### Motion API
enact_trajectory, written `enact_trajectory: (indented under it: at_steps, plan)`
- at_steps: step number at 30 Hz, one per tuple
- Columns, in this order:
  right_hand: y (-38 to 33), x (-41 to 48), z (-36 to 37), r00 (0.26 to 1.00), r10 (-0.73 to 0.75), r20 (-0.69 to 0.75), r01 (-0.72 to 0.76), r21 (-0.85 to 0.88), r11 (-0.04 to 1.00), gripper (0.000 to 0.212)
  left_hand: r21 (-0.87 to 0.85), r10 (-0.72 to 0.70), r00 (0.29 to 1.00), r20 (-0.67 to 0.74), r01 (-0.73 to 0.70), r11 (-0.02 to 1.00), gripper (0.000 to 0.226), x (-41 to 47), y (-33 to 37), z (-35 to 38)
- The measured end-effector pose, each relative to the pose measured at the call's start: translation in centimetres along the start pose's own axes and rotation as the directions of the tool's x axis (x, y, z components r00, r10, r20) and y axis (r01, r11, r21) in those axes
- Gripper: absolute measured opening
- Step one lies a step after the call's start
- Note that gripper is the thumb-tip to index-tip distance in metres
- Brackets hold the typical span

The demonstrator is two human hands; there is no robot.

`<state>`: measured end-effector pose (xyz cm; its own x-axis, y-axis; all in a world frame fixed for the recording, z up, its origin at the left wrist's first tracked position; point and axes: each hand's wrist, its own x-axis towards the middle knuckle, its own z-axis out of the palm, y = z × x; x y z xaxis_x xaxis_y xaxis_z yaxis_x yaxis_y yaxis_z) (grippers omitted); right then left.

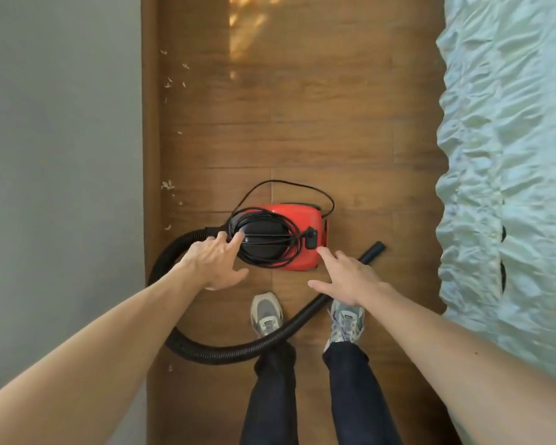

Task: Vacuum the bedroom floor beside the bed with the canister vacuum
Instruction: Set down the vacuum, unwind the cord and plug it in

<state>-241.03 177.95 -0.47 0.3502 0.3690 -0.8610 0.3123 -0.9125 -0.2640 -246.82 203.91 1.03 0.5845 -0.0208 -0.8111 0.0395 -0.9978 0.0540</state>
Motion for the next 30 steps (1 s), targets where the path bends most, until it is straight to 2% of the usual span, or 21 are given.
enact_trajectory:
  at_steps: [8, 12, 14, 16, 19, 21, 26, 30]
  plan:
    - [-0.5, 4.8, 3.8, 0.999, 0.032, 0.013, -0.034, 0.2, 0.979, 0.072, 0.032, 0.022, 0.998, 0.059, -0.024, 0.999, 0.078, 4.1, -0.8, 3.3]
    - [-1.4, 6.9, 4.1, 0.994, 0.104, -0.017, -0.087, 0.416, 0.905, 0.069, 0.039, 0.023, 0.996, 0.081, -0.026, 0.999, 0.076, 5.3, -1.5, 3.9]
    - [-2.1, 8.0, 3.9, 0.982, 0.181, -0.057, -0.118, 0.56, 0.82, 0.067, 0.048, 0.019, 0.997, 0.08, -0.023, 0.999, 0.073, 5.6, -1.8, 4.3]
    - [-2.9, 9.2, 3.8, 0.954, 0.293, -0.062, -0.161, 0.719, 0.676, 0.062, 0.053, 0.017, 0.997, 0.07, -0.021, 0.998, 0.069, 5.8, -1.9, 4.7]
    - [-4.1, 11.2, 4.1, 0.888, 0.455, 0.06, -0.22, 0.926, 0.307, 0.057, 0.06, 0.019, 0.999, 0.046, -0.022, 0.998, 0.064, 6.1, -2.2, 5.2]
    - [-4.8, 12.6, 4.4, 0.841, 0.529, 0.112, -0.212, 0.969, 0.131, 0.036, 0.049, 0.022, 1.0, 0.012, -0.022, 0.999, 0.059, 6.3, -2.4, 5.5]
    - [-5.9, 14.1, 3.8, 0.738, 0.657, 0.152, -0.13, 0.988, -0.083, 0.025, 0.017, 0.037, 0.997, -0.066, -0.035, 0.999, 0.045, 6.5, -2.7, 6.3]
    - [-6.0, 14.4, 3.1, 0.727, 0.667, 0.165, -0.092, 0.985, -0.143, 0.02, -0.022, 0.043, 0.992, -0.12, -0.046, 0.999, 0.042, 6.5, -3.4, 6.4]
